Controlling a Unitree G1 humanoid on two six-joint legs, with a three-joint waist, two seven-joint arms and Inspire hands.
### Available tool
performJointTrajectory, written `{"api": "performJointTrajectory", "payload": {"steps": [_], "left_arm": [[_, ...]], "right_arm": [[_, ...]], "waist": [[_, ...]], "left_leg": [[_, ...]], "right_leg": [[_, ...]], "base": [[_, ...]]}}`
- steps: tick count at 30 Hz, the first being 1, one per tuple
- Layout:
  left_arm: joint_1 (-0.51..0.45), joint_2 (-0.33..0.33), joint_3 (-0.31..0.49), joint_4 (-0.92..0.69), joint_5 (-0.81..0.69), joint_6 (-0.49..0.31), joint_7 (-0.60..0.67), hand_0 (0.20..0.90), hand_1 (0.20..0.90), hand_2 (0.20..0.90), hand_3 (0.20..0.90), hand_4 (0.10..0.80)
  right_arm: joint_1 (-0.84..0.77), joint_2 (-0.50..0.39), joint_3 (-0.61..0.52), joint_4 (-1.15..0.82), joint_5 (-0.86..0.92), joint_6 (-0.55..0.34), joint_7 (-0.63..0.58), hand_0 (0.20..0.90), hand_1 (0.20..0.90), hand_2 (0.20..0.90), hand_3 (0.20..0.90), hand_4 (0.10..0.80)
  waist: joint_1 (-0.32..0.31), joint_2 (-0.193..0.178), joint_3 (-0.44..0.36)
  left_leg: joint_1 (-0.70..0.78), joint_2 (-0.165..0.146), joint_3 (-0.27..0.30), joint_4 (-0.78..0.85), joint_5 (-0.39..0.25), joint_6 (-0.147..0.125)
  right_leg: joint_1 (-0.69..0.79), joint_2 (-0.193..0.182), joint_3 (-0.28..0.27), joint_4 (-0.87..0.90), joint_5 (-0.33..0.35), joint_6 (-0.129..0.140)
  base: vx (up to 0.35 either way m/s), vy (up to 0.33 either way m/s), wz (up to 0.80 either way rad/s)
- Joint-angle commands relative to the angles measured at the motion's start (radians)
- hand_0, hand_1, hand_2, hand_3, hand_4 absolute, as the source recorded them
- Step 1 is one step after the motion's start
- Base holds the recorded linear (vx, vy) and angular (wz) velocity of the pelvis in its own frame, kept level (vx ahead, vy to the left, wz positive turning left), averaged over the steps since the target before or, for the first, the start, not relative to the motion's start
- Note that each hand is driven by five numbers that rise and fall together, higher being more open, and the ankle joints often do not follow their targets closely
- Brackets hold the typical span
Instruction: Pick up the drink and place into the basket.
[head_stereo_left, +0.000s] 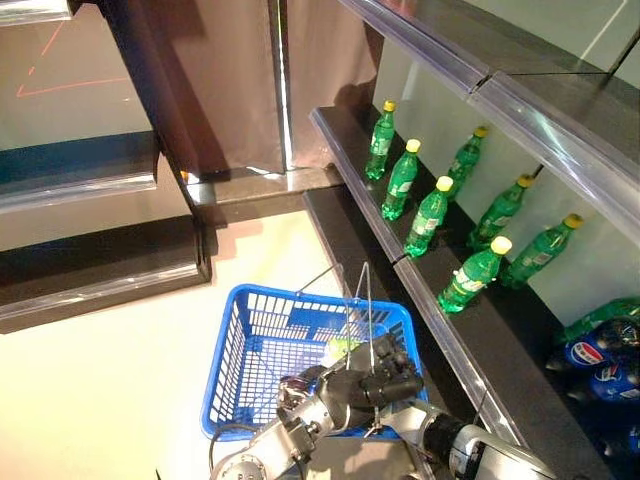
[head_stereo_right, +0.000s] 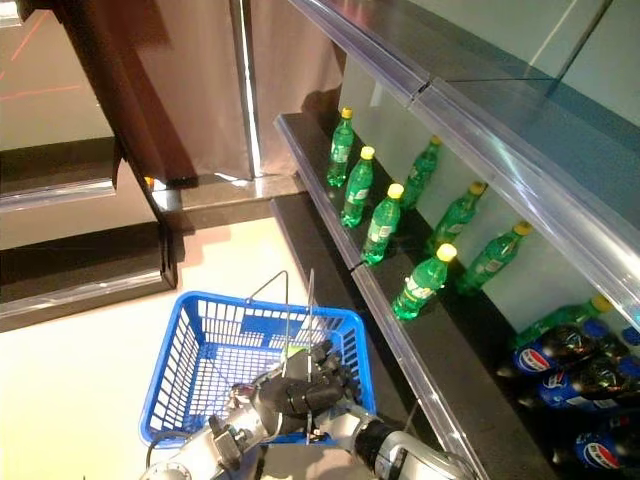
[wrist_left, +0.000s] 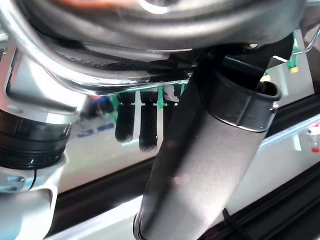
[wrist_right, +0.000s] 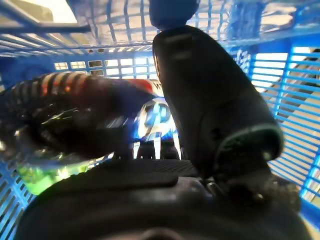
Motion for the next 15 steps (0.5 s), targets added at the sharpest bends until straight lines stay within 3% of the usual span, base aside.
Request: {"api": "performJointTrajectory", "payload": {"steps": [1, 8, 12, 15], "left_arm": [[-0.315, -0.351, 0.017, -0.366, -0.083, -0.157, -0.177, 0.3, 0.3, 0.3, 0.2, 0.1], [-0.342, -0.388, 0.04, -0.285, -0.063, -0.216, -0.169, 0.3, 0.3, 0.3, 0.2, 0.1], [-0.339, -0.392, 0.04, -0.252, -0.026, -0.266, -0.166, 0.3, 0.3, 0.3, 0.2, 0.1], [-0.337, -0.378, 0.048, -0.231, 0.003, -0.316, -0.145, 0.3, 0.3, 0.3, 0.2, 0.1]], "right_arm": [[-0.045, 0.111, 0.008, -0.005, 0.071, -0.073, -0.025, 0.9, 0.9, 0.9, 0.9, 0.8], [-0.021, 0.089, -0.011, -0.062, 0.134, -0.074, -0.026, 0.9, 0.9, 0.9, 0.9, 0.8], [-0.002, 0.063, -0.035, -0.143, 0.191, -0.105, -0.099, 0.9, 0.9, 0.9, 0.9, 0.8], [0.006, 0.026, -0.063, -0.276, 0.238, -0.081, -0.152, 0.9, 0.9, 0.9, 0.9, 0.8]], "waist": [[-0.003, 0.001, -0.076], [-0.038, -0.004, -0.115], [-0.057, -0.003, -0.128], [-0.075, -0.003, -0.134]], "left_leg": [[0.024, 0.048, -0.033, 0.137, -0.116, -0.04], [0.069, 0.07, 0.001, 0.105, -0.11, -0.05], [0.083, 0.075, 0.018, 0.095, -0.106, -0.055], [0.093, 0.078, 0.028, 0.089, -0.106, -0.059]], "right_leg": [[-0.021, -0.014, 0.04, -0.196, 0.316, 0.072], [0.001, 0.001, 0.059, -0.208, 0.302, 0.067], [0.006, 0.003, 0.068, -0.212, 0.3, 0.067], [0.007, 0.004, 0.074, -0.21, 0.297, 0.068]], "base": [[0.107, 0.006, -0.01], [0.055, 0.024, -0.1], [0.023, 0.035, -0.16], [0.013, 0.018, -0.05]]}}
